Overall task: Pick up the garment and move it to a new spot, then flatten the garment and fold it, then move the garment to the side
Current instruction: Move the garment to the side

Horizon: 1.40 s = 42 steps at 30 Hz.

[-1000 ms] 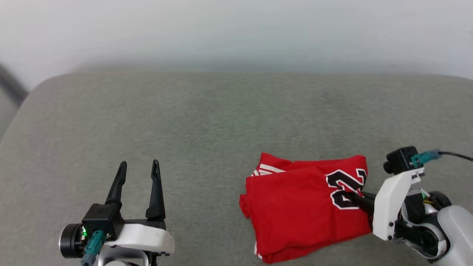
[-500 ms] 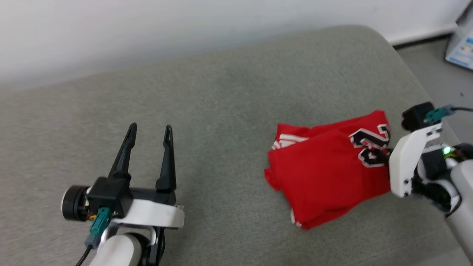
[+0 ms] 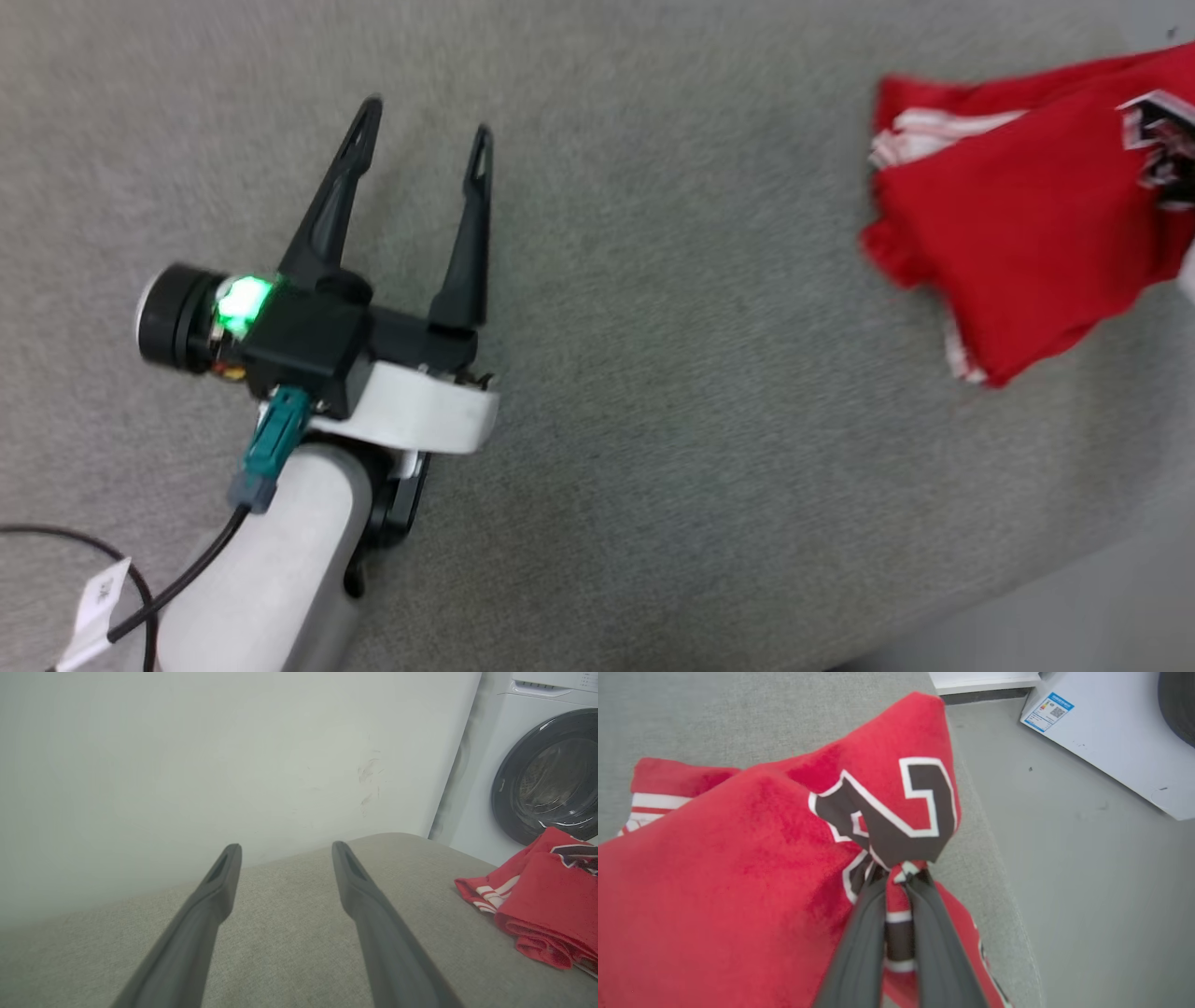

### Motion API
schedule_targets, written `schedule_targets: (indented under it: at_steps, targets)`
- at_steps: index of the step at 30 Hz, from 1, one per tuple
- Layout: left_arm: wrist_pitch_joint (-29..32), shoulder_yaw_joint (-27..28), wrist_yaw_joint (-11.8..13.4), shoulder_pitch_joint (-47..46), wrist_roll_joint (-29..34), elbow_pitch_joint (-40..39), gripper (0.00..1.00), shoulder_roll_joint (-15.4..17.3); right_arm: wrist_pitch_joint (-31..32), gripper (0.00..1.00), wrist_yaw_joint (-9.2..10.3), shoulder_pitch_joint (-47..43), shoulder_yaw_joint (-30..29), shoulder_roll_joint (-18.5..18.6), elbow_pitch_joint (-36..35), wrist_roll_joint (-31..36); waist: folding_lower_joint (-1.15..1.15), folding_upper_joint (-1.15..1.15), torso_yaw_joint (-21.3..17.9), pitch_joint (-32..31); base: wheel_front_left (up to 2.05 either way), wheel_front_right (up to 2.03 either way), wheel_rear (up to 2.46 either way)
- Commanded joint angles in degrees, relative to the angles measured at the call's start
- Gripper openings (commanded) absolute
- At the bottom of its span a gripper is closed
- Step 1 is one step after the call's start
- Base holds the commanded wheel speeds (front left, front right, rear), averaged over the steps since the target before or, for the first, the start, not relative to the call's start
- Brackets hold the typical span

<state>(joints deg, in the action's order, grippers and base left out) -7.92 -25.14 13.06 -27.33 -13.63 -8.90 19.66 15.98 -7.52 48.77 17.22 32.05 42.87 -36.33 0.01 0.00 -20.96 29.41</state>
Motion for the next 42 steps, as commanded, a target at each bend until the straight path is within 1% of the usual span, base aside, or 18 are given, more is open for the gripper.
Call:
schedule_targets:
  at_steps: [1, 3, 4, 6, 7, 8, 12, 16, 20, 25, 31, 38, 40, 42]
  targets:
    - [0.16, -0.07, -0.40, -1.48, 0.46, -0.15, 1.00, 0.19, -1.35, 0.00, 0.05, 1.65, -0.99, 0.65, 1.62, 0.33, -0.01, 0.00, 1.43, 5.67, 0.00, 0.00, 0.00]
    - [0.40, -0.24, -0.73, -3.16, 0.91, -0.27, 1.00, 0.24, -3.35, 0.00, 0.06, 3.52, -2.93, 1.76, 4.71, 1.13, -0.01, 0.00, 2.06, 7.30, 0.00, 0.00, 0.00]
    - [0.60, -0.32, -0.77, -4.42, 1.57, -0.27, 1.00, 0.51, -5.27, 0.00, 0.06, 4.92, -4.48, 1.88, 7.45, 1.68, -0.01, 0.00, 2.56, 8.54, 0.00, 0.00, 0.00]
    - [0.80, -0.39, -0.85, -5.12, 1.90, -0.29, 1.00, 0.66, -7.32, 0.00, 0.06, 6.00, -5.57, 1.83, 10.00, 2.66, -0.01, 0.00, 2.91, 9.30, 0.00, 0.00, 0.00]
    - [0.76, -0.45, -0.81, -5.40, 1.94, -0.18, 1.00, 0.72, -8.21, 0.34, 0.06, 6.45, -6.07, 1.43, 11.28, 2.83, -0.01, 0.00, 3.05, 9.49, 0.00, 0.00, 0.00]
    - [0.75, -0.41, -0.79, -5.65, 1.89, -0.10, 1.00, 0.73, -9.51, 1.00, 0.05, 6.79, -6.25, 1.06, 12.22, 3.54, -0.01, 0.00, 3.15, 9.60, 0.00, 0.00, 0.00]
    - [0.63, -0.27, -0.53, -5.98, 1.87, 0.16, 1.00, 0.84, -14.89, 1.00, 0.06, 7.92, -8.21, 0.27, 17.30, 6.09, -0.01, 0.00, 3.29, 9.64, 0.00, 0.00, 0.00]
    - [0.40, 0.13, -0.04, -4.58, 1.47, 0.85, 1.00, 1.29, -18.82, 1.00, 0.07, 8.85, -10.26, -0.93, 22.59, 7.91, -0.01, 0.00, 2.79, 7.91, 0.00, 0.00, 0.00]
    - [-0.48, 0.90, 0.71, -2.09, 0.52, 1.84, 1.00, 1.62, -21.90, 1.00, 0.07, 6.94, -10.90, -1.07, 26.22, 9.68, -0.01, 0.00, 2.36, 4.02, 0.00, 0.00, 0.00]
    - [-2.19, 2.24, 2.23, 3.10, -1.87, 3.51, 1.00, 1.18, -26.55, 1.00, 0.06, 2.64, -10.72, -2.81, 26.83, 9.92, -0.01, 0.00, 2.14, -3.05, 0.00, 0.00, 0.00]
    - [-3.53, 4.57, 4.73, 10.72, -5.04, 4.03, 1.00, 0.72, -29.38, 1.00, 0.06, -4.75, -8.78, -5.93, 23.30, 9.99, -0.01, 0.00, 2.68, -11.07, 0.00, 0.00, 0.00]
    - [-4.36, 6.26, 6.35, 17.96, -8.26, 4.34, 1.00, 0.22, -30.63, 1.00, 0.05, -15.58, -7.33, -9.77, 14.76, 8.76, -0.01, 0.00, 5.05, -17.72, 0.00, 0.00, 0.00]
    - [-4.52, 6.36, 6.51, 19.42, -8.80, 4.68, 1.00, 0.03, -30.70, 1.00, 0.06, -18.73, -7.40, -10.13, 12.04, 9.51, -0.01, 0.00, 6.29, -19.38, 0.00, 0.00, 0.00]
    - [-4.76, 6.62, 6.89, 20.98, -9.43, 4.88, 1.00, -0.27, -30.80, 1.00, 0.05, -21.78, -7.54, -11.97, 8.97, 10.05, -0.01, 0.00, 7.43, -20.83, 0.00, 0.00, 0.00]
